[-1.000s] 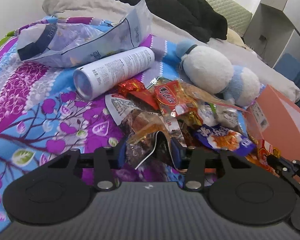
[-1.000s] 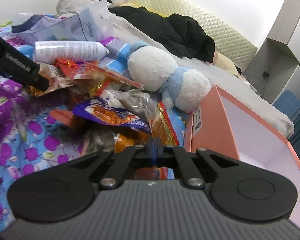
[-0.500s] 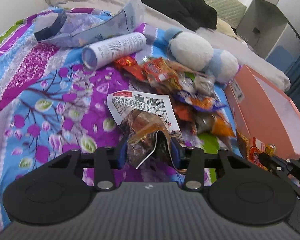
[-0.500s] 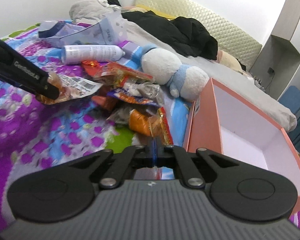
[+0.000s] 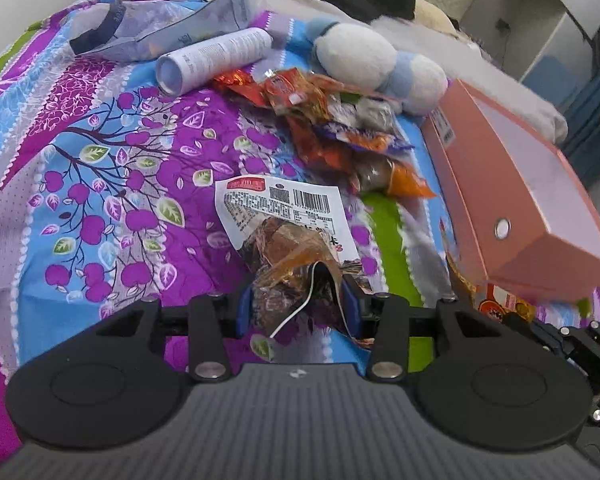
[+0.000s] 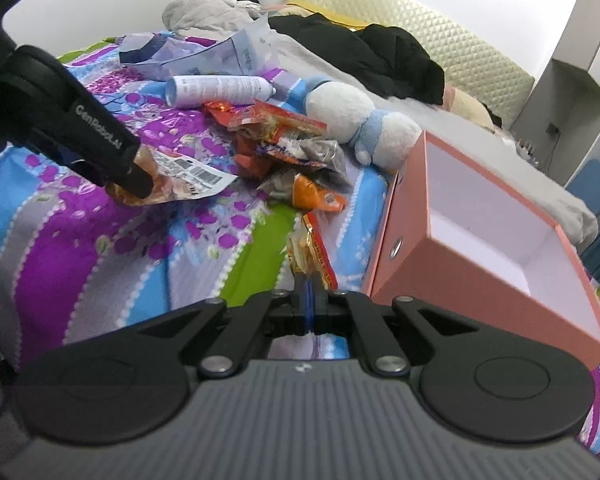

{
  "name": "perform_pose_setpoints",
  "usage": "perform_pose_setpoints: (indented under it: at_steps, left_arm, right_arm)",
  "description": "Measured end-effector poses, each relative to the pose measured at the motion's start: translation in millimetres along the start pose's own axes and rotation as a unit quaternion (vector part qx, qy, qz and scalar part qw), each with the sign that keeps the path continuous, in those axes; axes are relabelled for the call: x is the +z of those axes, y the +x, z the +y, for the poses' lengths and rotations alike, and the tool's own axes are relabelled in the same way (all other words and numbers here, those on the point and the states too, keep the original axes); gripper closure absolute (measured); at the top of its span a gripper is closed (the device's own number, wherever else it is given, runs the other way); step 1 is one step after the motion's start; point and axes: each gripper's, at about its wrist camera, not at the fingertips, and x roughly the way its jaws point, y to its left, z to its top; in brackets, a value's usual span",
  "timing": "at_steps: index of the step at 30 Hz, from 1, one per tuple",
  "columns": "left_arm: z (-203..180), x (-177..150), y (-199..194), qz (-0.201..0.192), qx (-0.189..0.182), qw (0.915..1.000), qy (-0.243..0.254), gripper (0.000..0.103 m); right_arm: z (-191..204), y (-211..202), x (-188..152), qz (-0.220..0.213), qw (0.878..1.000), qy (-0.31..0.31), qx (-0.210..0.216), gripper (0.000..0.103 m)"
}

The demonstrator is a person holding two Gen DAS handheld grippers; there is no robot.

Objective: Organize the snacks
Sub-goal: 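Lift the shrimp snack bag with left gripper while right lifts the red-labelled strip packet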

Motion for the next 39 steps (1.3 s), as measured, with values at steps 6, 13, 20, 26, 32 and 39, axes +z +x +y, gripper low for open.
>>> perform_pose_setpoints:
  at_steps: [6, 13, 20, 26, 32, 39]
  left_arm:
    - [-8.4, -6.8, 0.0, 0.018, 0.003, 0.9989, 0.043, 0.053]
    - [-5.3, -5.7, 4.7, 0.035, -0.009, 0.999, 0.026, 0.048]
    - [-3.1, -5.3, 2.9, 0.038, -0.017, 0.999, 0.014, 0.029]
    - [7.5, -2.6, 2.5, 0.043, -0.016, 0.9988, -0.014, 0.017]
    - [12.1, -2.3, 6.5, 0.048, -0.021, 0.9982, -0.03, 0.014]
    - [7.6, -2.8, 17.2, 0.051, -0.02, 0.998, -0.03, 0.014]
  right_arm:
    - [0.5, -6.0, -8.4, 0.013, 1.0, 0.008, 0.014, 0.099]
    - [-9.2, -2.1, -17.3, 0.037, 0.997, 0.043, 0.053, 0.095]
    - [-16.5, -0.7, -26.1, 0.043, 0.988, 0.107, 0.099, 0.019]
    - [-23.2, -2.1, -29.3, 0.031, 0.983, 0.145, 0.106, 0.017]
    - [-39.4, 3.6, -32.5, 0.02, 0.972, 0.219, 0.088, 0.017]
    - [-42.6, 19.5, -41.1, 0.017, 0.966, 0.249, 0.073, 0.017]
